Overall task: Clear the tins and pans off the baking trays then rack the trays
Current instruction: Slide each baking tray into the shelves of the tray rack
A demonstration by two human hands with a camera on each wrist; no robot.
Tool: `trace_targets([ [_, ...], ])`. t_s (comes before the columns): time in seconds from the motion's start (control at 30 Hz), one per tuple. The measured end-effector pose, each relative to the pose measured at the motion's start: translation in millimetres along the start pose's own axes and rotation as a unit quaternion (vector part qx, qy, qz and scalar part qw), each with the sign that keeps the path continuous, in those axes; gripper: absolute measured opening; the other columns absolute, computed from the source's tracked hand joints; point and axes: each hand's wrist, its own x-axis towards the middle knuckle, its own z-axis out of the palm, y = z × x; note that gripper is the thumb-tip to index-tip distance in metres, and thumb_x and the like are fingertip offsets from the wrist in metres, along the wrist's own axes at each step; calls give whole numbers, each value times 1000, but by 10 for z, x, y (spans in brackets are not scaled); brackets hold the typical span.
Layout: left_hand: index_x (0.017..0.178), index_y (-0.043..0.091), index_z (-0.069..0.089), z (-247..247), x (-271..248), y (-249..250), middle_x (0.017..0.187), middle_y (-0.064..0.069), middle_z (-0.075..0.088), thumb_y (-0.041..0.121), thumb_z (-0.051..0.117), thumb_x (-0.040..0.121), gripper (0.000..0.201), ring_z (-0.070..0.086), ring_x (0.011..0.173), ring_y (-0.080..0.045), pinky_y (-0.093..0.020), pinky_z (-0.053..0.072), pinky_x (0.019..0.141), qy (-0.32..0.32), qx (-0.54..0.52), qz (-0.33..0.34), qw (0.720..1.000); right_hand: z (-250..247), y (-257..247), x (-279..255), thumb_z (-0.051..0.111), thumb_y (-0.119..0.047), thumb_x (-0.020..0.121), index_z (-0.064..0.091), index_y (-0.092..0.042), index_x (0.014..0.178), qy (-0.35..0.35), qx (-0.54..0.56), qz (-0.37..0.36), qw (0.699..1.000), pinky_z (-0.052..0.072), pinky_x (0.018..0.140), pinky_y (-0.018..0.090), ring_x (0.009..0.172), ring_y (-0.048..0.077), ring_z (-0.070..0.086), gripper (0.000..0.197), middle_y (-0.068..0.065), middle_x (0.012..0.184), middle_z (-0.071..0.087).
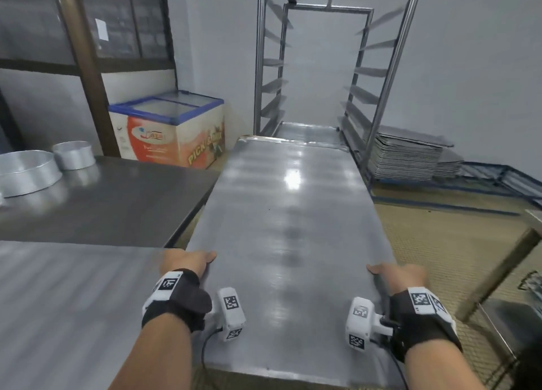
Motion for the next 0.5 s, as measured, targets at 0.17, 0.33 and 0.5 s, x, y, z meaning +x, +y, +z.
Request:
trace_targets([
  [0.17, 109, -1, 61, 382, 244, 347, 105, -18, 65, 23, 86, 73, 50, 59, 86, -33, -38, 50, 85, -14, 9, 29, 999, 53, -141, 363, 88, -10, 67, 69, 8, 91, 16, 12, -2, 1000, 49, 67, 33, 70, 30, 66, 35, 18, 80, 68],
  [0.33, 94, 2, 59, 772, 539, 684, 107, -20, 68, 23, 87, 70, 43, 65, 91, -39, -44, 54, 88, -21, 17, 25, 999, 194, -399, 796, 87, -10, 70, 64, 5, 86, 26, 17, -9, 999, 47, 68, 33, 69, 29, 61, 32, 16, 81, 64],
  [0.5, 89, 2, 55, 1157, 830, 1014, 106, -21, 69, 23, 88, 68, 45, 66, 90, -38, -46, 55, 90, -15, 27, 21, 999, 407, -605, 1290, 84, -5, 73, 62, 11, 90, 22, 17, -15, 1000, 44, 64, 30, 68, 28, 61, 32, 17, 82, 64],
])
